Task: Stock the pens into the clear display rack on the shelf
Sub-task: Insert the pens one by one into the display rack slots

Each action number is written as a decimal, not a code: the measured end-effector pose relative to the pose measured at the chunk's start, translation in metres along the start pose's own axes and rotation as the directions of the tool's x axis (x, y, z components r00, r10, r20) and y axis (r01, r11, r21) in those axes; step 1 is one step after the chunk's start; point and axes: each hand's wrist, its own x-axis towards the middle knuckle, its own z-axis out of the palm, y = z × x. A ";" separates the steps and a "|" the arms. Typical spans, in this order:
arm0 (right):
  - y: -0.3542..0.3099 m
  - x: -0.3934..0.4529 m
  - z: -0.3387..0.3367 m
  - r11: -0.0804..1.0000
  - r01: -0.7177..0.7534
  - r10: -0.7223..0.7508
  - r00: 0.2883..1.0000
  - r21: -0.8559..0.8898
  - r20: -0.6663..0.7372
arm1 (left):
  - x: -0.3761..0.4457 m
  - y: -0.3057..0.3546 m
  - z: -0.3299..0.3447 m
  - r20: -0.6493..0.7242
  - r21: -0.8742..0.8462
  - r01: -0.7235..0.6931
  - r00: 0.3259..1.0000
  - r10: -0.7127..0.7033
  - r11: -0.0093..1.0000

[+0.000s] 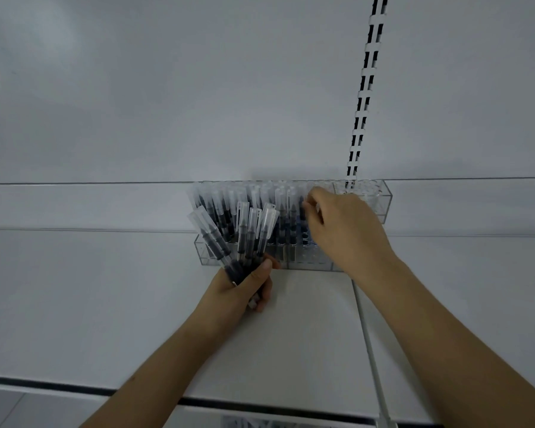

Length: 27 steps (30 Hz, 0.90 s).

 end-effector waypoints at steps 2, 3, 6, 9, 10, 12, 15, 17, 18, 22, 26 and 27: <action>-0.001 -0.002 0.003 0.999 -0.019 0.020 0.999 -0.031 0.038 | 0.000 0.000 0.000 -0.001 0.001 0.000 1.000 0.000 1.000; -0.001 -0.003 0.003 0.999 -0.026 0.028 0.998 -0.040 0.047 | -0.001 0.001 -0.001 -0.002 -0.003 -0.001 1.000 0.001 1.000; 0.000 -0.005 0.002 0.999 -0.054 0.054 0.999 0.006 -0.003 | -0.002 0.001 -0.001 -0.006 -0.016 -0.004 1.000 0.004 1.000; -0.005 -0.014 -0.002 0.951 -0.044 0.039 0.999 0.307 0.021 | -0.002 0.001 -0.002 0.005 -0.031 -0.009 1.000 0.010 0.999; -0.008 -0.018 -0.004 0.904 -0.061 0.025 0.996 0.423 0.090 | -0.002 0.001 -0.003 0.025 -0.032 -0.015 1.000 0.016 0.999; -0.015 -0.022 -0.006 0.801 -0.130 -0.014 0.972 0.585 0.235 | -0.004 0.002 -0.004 0.086 -0.028 -0.032 0.996 0.034 0.999; -0.019 -0.025 -0.007 0.653 -0.230 -0.009 0.950 0.722 0.311 | -0.005 0.003 -0.004 0.144 -0.041 -0.061 0.987 0.066 0.997; -0.019 -0.025 -0.008 0.594 -0.246 0.008 0.954 0.766 0.300 | -0.005 0.003 -0.003 0.147 -0.064 -0.074 0.986 0.083 0.995; -0.019 -0.025 -0.009 0.576 -0.237 0.016 0.960 0.783 0.278 | -0.006 0.003 -0.003 0.145 -0.062 -0.075 0.986 0.083 0.995; -0.011 -0.020 -0.019 0.482 -0.156 0.178 0.981 0.862 0.078 | -0.005 0.002 -0.003 0.100 -0.034 -0.061 0.993 0.065 0.998; 0.002 -0.017 -0.029 0.498 -0.074 0.405 0.901 0.864 -0.157 | -0.003 -0.001 -0.004 0.064 -0.014 -0.054 0.996 0.055 0.998; 0.004 -0.016 -0.029 0.553 -0.062 0.419 0.883 0.831 -0.213 | -0.003 -0.002 -0.004 0.061 -0.020 -0.053 0.997 0.055 0.998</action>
